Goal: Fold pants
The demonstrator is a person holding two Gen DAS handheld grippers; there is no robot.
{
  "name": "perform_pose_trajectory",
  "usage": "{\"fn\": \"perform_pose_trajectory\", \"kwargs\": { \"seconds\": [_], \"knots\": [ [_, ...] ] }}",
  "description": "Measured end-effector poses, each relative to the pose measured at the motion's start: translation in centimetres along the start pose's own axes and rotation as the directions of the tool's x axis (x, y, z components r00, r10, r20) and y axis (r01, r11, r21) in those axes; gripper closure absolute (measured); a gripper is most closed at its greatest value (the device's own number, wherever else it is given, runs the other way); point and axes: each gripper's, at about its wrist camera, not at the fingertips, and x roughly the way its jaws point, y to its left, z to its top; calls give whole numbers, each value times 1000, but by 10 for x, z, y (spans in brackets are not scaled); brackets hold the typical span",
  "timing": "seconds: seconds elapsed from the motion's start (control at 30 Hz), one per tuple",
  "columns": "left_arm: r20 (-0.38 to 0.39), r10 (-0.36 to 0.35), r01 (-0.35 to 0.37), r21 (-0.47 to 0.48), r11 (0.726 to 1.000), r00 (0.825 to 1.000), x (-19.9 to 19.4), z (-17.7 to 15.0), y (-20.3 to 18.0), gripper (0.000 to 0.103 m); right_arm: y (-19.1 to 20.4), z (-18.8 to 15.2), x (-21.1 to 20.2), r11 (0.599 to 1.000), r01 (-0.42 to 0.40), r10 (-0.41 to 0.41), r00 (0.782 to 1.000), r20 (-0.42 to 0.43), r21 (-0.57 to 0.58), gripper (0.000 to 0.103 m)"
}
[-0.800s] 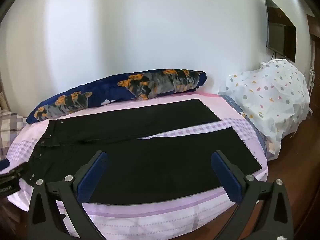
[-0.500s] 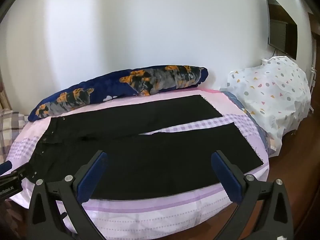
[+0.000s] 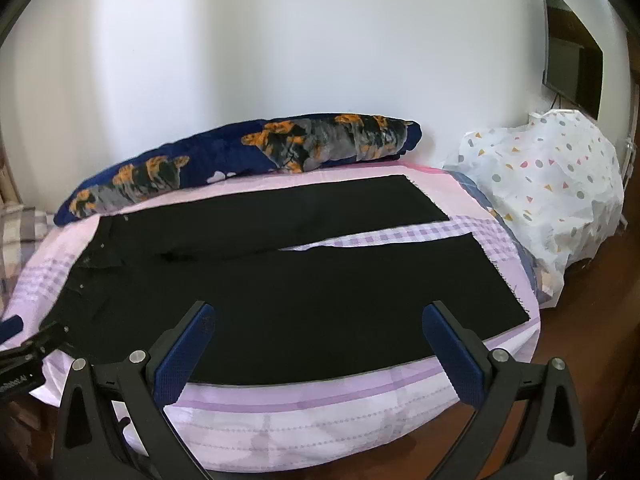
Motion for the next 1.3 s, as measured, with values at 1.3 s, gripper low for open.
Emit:
{"fn": "perform_pose_trajectory", "kwargs": {
  "seconds": [1.3],
  "knots": [
    [-57, 6, -5, 15, 1000, 998, 22, -6, 0, 8, 10, -6, 22, 999, -1, -3, 995, -103, -42, 0]
  ]
}}
